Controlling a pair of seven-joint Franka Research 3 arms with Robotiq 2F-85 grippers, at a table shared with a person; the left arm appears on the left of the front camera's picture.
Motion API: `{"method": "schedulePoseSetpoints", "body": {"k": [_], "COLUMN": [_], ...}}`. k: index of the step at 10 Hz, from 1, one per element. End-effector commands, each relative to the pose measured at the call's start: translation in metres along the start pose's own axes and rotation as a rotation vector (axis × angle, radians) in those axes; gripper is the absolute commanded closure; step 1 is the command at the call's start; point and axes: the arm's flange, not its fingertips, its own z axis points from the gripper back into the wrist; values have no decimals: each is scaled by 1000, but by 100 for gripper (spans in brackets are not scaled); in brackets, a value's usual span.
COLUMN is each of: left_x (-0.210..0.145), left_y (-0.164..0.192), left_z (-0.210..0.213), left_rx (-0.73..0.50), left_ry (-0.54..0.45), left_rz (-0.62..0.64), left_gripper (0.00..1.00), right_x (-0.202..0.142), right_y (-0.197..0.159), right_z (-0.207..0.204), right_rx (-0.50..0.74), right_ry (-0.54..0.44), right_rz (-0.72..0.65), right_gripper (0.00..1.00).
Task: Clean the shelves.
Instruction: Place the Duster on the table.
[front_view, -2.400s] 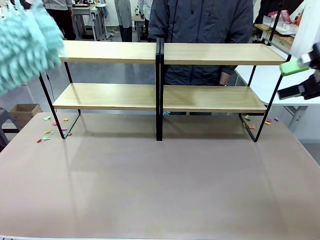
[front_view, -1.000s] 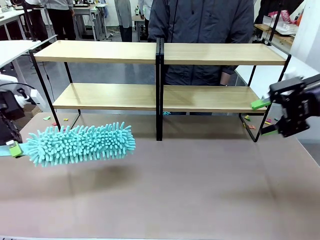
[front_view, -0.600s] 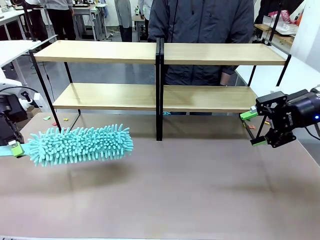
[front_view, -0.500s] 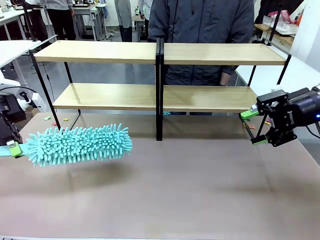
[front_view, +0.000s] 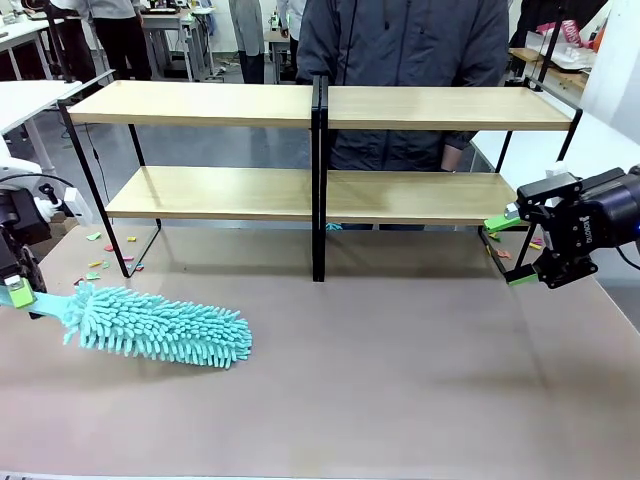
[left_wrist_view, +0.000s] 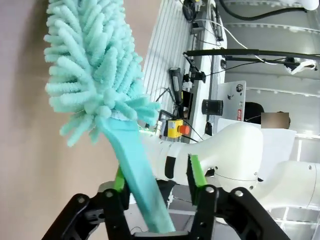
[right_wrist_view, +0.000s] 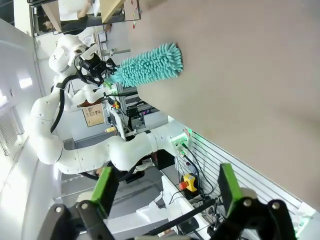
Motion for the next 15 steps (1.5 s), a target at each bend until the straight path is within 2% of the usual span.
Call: {"method": "schedulePoseSetpoints", "body": {"k": [1,3,4,5,7,8,10,12,13,14,15], "left_x": [-9,-30,-39,-49,-71,-79,-91,-109,-117,-122,-121], "left_y": [-14,-45,-61,-81,-124,-140,-164,-171,-173,-176,-177], "left_z": [9,34,39,41,44,44,37,39,43,45,44], "left_rx": [175,404,476,524,572,533,373,260,152,75,61], "left_ry": [-67,-234,-302,-384,-648,-732,-835,-961,-1070,-1112,-1172], "left_rz": [-22,-90,-129,-179,-361,-419,-485,-473,-454,-439,-418], "left_gripper": [0,0,0,0,0,0,0,0,0,0,0], "right_x": [-1,0,-1,-2,-5,-7,-14,-23,-29,-37,-43], "right_y": [-1,0,-1,0,2,5,15,26,35,44,49], "right_z": [0,0,0,1,7,13,32,61,78,95,107], "right_rx": [-3,0,11,15,24,26,69,196,218,232,233], "right_ry": [5,0,0,-5,-29,-52,-100,-125,-159,-181,-202], "right_rz": [-1,0,0,5,18,20,30,-2,-4,24,51], "right_gripper": [0,0,0,0,0,0,0,0,0,0,0]}}
